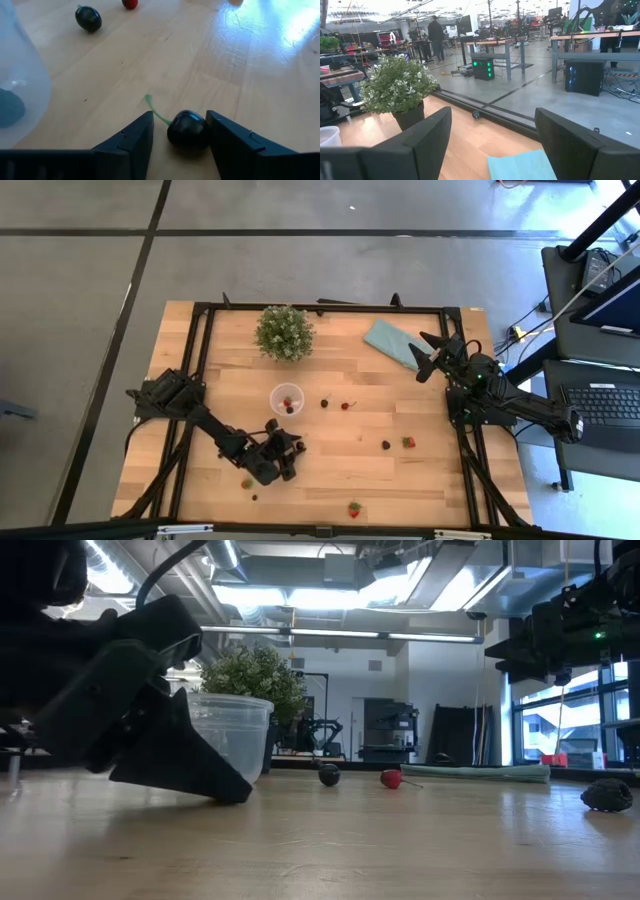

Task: Pick and placing Produce into tupperware
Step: Put the black cherry into the transparent container

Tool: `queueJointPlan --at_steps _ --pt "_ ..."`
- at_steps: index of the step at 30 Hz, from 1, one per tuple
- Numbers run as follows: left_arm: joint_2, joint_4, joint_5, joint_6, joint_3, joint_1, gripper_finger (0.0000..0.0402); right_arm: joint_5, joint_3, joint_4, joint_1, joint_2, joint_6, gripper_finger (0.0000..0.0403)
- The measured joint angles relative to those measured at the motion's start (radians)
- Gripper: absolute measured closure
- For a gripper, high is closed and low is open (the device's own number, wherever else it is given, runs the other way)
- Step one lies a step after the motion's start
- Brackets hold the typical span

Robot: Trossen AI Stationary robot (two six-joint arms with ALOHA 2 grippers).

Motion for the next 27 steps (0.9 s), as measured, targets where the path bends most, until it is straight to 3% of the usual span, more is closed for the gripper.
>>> queueJointPlan --at_steps 10,21,27 --pt "-0.001 -0.002 0.015 0.0 0.0 0.001 0.0297 0.0 0.0 0.0 0.0 0.0 0.001 0.0115" --pt "-0.005 -0.006 -0.036 0.0 0.027 0.0 0.0288 0.0 0.0 0.0 0.0 0.0 0.001 0.0115" --pt "-0.077 -0.001 -0.07 0.066 0.076 0.0 0.0298 0.0 0.0 0.0 0.0 0.0 0.002 0.0115"
